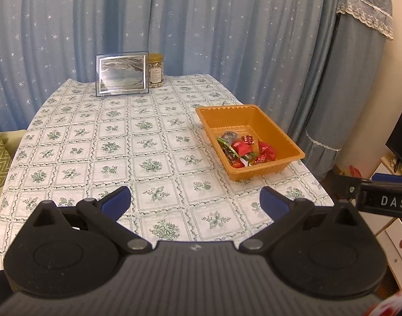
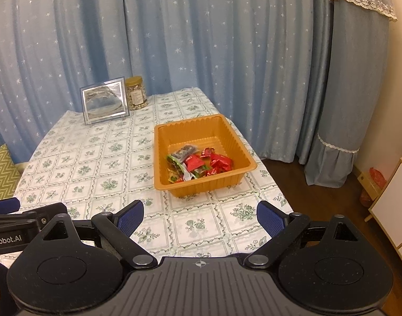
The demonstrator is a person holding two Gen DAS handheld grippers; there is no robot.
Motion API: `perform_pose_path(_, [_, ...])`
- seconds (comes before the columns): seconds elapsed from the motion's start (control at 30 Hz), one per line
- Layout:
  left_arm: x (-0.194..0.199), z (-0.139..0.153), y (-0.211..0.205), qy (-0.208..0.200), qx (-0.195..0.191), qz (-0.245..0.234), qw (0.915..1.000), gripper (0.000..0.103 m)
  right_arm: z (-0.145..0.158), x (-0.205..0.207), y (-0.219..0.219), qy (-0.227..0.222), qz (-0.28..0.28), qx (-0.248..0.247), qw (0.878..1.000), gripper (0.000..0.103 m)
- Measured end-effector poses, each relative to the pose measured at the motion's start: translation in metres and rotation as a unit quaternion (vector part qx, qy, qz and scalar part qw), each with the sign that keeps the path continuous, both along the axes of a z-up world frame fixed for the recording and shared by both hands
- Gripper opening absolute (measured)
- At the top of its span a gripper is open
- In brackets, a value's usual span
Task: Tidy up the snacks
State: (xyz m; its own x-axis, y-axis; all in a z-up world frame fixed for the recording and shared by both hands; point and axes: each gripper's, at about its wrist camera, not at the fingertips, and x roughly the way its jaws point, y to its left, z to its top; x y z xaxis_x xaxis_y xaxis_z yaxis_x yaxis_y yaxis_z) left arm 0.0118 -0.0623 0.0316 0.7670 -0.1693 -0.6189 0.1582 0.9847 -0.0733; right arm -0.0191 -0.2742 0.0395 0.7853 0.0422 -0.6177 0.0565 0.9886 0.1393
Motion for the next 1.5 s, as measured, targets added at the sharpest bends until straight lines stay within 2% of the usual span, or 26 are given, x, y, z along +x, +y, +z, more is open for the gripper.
perform_pose_path(1.5, [-0.0005,0.0016,0.0015,-0.009,0.004,0.009,0.9999,0.103,0.0000,-0.0006,0.0005,-0.005,0.006,-0.011,1.000,0.092])
